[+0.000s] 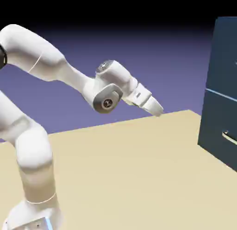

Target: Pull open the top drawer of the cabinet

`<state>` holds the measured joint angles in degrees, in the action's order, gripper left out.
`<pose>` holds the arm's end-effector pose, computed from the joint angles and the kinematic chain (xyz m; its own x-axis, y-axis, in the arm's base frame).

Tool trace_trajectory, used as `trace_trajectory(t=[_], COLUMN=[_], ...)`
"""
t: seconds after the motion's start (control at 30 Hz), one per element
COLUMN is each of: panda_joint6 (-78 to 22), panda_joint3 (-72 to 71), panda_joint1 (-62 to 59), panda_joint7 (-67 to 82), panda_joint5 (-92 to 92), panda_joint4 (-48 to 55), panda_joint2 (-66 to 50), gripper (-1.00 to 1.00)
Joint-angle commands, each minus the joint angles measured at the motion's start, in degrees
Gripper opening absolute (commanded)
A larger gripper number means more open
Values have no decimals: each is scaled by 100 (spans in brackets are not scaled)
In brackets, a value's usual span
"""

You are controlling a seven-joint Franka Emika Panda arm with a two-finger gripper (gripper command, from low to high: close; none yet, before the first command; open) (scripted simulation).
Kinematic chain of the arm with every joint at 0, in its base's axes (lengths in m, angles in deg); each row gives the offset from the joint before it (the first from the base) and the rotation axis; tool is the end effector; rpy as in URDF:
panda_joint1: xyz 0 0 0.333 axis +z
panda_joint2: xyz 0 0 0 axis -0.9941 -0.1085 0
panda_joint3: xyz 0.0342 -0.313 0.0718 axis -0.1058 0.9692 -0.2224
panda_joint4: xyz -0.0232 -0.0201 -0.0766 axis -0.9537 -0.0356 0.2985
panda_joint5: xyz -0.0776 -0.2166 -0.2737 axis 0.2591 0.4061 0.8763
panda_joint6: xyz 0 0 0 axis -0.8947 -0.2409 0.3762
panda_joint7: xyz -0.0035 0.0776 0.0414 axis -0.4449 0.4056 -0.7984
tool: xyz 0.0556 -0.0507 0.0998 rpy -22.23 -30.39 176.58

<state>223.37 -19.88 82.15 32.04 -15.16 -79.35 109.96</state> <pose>0.3743 0.0009 0.4871 0.5111 -0.6516 0.5605 -0.4468 -0.7585 -0.4744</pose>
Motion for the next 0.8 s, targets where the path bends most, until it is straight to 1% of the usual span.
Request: trace_trajectory(t=[0.0,0.77], panda_joint6=[-6,-145], panda_joint3=[-170,-4075], panda_joint1=[-192,-4600], panda_joint7=[250,5981], panda_joint5=[-175,-4191], panda_joint4=[126,3010], panda_joint2=[12,289], gripper=[0,0])
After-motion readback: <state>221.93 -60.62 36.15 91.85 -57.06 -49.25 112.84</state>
